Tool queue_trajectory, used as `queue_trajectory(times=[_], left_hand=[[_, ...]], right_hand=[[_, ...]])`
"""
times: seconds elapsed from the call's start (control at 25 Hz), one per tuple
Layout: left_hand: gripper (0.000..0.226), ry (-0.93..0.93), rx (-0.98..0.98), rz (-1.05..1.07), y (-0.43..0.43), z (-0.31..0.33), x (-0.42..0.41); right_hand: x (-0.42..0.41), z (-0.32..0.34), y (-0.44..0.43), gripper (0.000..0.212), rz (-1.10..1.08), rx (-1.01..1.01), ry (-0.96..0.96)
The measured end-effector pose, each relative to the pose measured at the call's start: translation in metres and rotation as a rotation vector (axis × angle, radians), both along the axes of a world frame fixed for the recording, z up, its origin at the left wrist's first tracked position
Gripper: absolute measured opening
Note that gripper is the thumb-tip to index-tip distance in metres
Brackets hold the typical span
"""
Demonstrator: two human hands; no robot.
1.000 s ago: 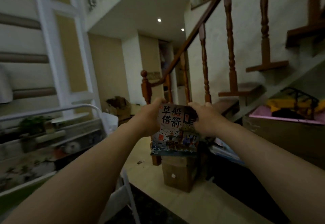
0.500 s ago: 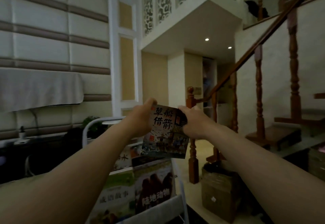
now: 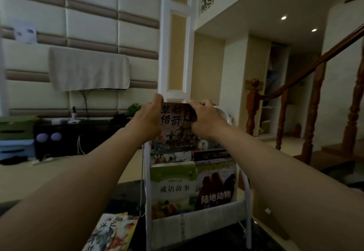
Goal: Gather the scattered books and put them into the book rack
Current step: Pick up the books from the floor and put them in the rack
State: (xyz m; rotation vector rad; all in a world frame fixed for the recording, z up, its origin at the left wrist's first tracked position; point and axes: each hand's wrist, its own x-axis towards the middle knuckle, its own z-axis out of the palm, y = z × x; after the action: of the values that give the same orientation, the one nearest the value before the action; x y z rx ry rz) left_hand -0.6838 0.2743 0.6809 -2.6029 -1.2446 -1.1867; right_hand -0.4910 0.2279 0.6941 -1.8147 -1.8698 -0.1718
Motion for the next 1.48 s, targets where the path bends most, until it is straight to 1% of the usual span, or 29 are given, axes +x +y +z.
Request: queue_trajectory(times=[0.12, 0.24, 0.28, 0.36, 0.44, 0.56, 0.68, 0.76, 0.88, 1.0, 1.08, 1.16, 1.36, 1.48], left_hand=[[0.048, 0.013, 0.014, 0.074, 0.016, -0.023, 0.001], [0.056, 0.077, 0.078, 0.116, 0.036, -0.044, 0.008], [0.056, 0.102, 0.093, 0.133, 0.041, -0.05, 0.01], [0.049, 0.179, 0.14, 0.215, 0.048, -0.059, 0.014], [0.047, 0.31, 0.246, 0.355, 0.049, -0.067, 0.015], [0.044, 0.448, 0.334, 0.515, 0.051, -0.075, 0.016], [0.044, 0.53, 0.332, 0.589, 0.052, -0.079, 0.021], [0.051, 0.568, 0.314, 0.609, 0.054, -0.081, 0.028], [0.059, 0.646, 0.323, 0.615, 0.054, -0.085, 0.034], [0.054, 0.712, 0.317, 0.608, 0.055, -0.089, 0.037], [0.047, 0.721, 0.327, 0.606, 0.054, -0.09, 0.037], [0.046, 0.726, 0.331, 0.601, 0.055, -0.091, 0.038], [0.05, 0.762, 0.315, 0.569, 0.049, -0.083, 0.038], [0.055, 0.731, 0.273, 0.51, 0.044, -0.071, 0.042]], right_hand=[[-0.002, -0.014, 0.017, 0.078, 0.019, -0.038, 0.03], [0.003, -0.031, 0.031, 0.082, 0.026, -0.097, 0.048], [0.004, -0.037, 0.034, 0.082, 0.034, -0.111, 0.055], [0.006, -0.048, 0.041, 0.084, 0.048, -0.137, 0.086], [0.006, -0.058, 0.046, 0.086, 0.043, -0.171, 0.1], [0.003, -0.075, 0.055, 0.089, 0.028, -0.213, 0.059], [-0.003, -0.088, 0.062, 0.087, -0.028, -0.2, -0.044], [-0.005, -0.093, 0.065, 0.084, -0.053, -0.174, -0.094], [-0.004, -0.101, 0.067, 0.082, -0.062, -0.195, -0.13], [-0.003, -0.108, 0.07, 0.083, -0.075, -0.204, -0.184], [-0.004, -0.11, 0.072, 0.084, -0.082, -0.198, -0.196], [-0.005, -0.111, 0.074, 0.087, -0.098, -0.21, -0.215], [-0.005, -0.108, 0.068, 0.094, -0.115, -0.265, -0.247], [0.004, -0.1, 0.057, 0.089, -0.099, -0.27, -0.228]])
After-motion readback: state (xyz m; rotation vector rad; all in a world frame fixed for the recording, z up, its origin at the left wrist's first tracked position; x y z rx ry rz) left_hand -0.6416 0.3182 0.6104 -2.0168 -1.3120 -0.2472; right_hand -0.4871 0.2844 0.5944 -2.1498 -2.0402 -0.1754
